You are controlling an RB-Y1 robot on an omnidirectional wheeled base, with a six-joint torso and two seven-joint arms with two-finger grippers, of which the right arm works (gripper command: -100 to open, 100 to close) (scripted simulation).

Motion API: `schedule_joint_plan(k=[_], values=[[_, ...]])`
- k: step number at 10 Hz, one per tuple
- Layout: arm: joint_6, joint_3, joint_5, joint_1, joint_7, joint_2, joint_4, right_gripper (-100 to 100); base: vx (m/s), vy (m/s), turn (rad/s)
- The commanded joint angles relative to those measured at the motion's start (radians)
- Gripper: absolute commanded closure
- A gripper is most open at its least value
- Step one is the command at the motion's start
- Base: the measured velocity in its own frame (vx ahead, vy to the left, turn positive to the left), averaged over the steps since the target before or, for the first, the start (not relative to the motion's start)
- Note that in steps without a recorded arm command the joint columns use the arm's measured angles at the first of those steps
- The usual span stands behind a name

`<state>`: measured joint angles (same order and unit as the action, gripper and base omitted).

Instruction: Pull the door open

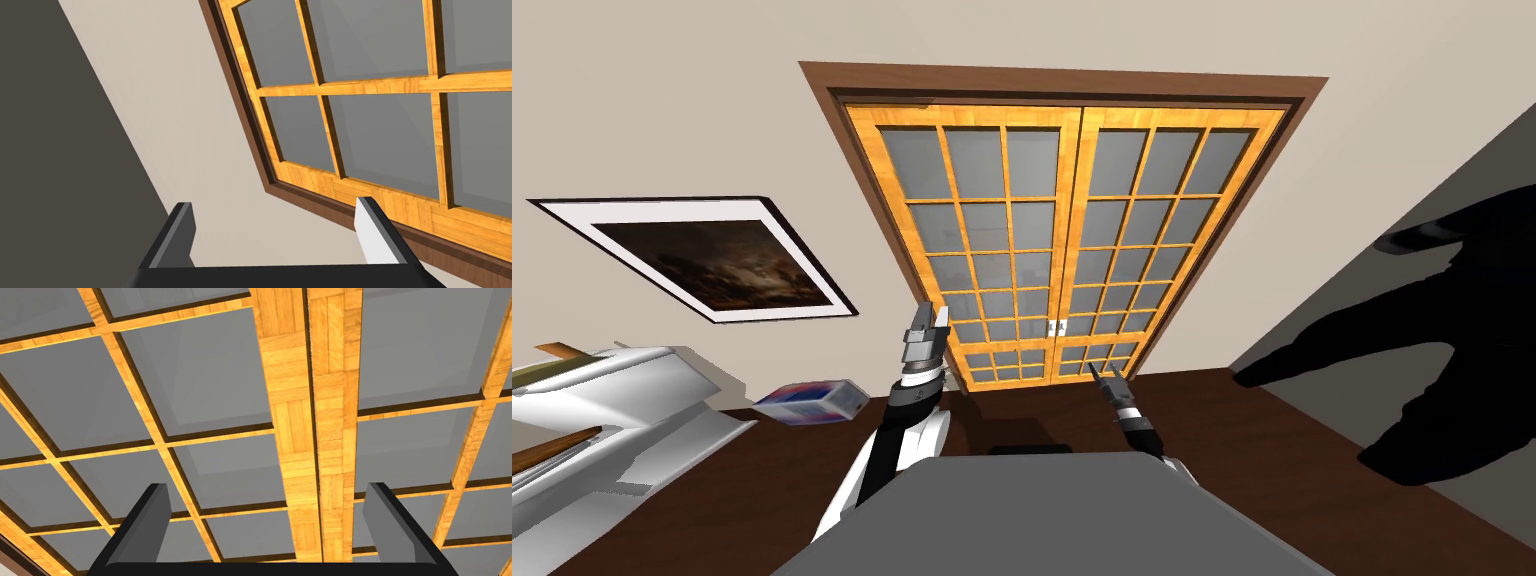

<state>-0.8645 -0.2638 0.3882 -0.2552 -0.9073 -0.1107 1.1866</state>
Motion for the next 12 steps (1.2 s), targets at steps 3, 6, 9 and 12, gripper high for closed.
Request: schedule_joint_plan(k=[3,6,9,12], values=[[-0.019,-0.026,0.023,0.021,-0.066,0.0,-0.098,-100,0.124,0.01,0.05],[-0.03,-0.041,0.037,0.034,-0.103,0.0,-0.156,-100,0.125,0.016,0.042],[-0.045,-0.06,0.055,0.054,-0.153,0.001,-0.231,-100,0.153,0.013,0.055],[-0.054,-0.073,0.067,0.069,-0.186,0.002,-0.282,-100,0.126,0.005,0.039]])
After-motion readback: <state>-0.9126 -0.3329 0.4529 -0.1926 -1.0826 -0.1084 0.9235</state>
